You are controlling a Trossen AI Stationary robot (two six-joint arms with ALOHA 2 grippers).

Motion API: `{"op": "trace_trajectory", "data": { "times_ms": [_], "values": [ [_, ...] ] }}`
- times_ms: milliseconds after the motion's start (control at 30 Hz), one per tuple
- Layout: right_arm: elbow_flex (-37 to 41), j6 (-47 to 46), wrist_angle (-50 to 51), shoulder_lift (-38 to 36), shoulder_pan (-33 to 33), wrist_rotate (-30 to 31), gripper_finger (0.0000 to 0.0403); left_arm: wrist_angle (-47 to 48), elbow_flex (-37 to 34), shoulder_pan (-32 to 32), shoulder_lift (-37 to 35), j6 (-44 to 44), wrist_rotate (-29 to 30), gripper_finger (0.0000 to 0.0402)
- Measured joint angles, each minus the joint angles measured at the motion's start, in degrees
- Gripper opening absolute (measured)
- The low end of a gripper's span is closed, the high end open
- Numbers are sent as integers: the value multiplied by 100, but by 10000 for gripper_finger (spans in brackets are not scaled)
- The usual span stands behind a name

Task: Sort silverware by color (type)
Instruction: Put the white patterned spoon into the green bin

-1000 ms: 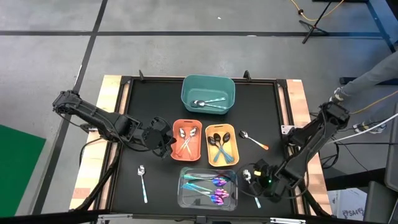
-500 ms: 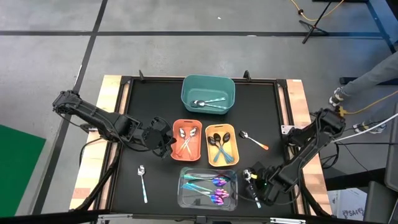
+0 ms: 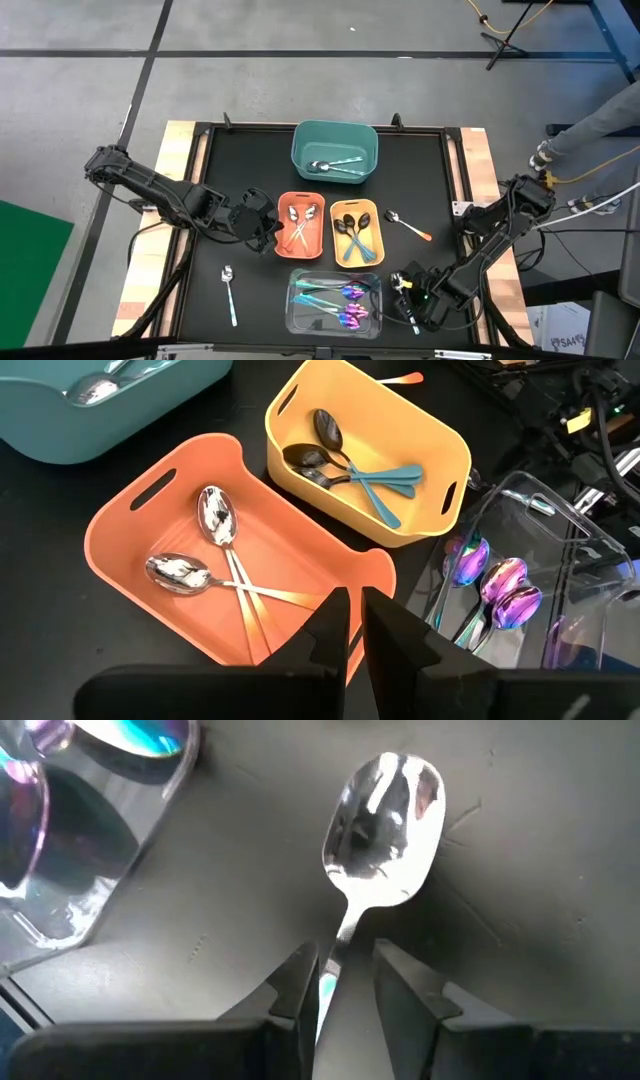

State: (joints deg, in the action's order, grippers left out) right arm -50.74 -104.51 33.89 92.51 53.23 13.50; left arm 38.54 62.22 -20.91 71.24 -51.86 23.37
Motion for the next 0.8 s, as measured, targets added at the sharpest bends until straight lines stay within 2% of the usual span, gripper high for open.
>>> {"op": "trace_trajectory", "data": {
  "times_ms": [233, 500, 800],
  "values": [
    [0, 120, -57, 14, 0, 89, 88, 0, 0, 0, 0, 0, -2, 25],
    [-14, 326, -367, 417, 0, -118, 88, 0, 0, -1, 0, 0, -4, 25],
    [-18, 328, -413, 560, 7, -35, 88, 0, 0, 0, 0, 0, -4, 25]
  ]
}}
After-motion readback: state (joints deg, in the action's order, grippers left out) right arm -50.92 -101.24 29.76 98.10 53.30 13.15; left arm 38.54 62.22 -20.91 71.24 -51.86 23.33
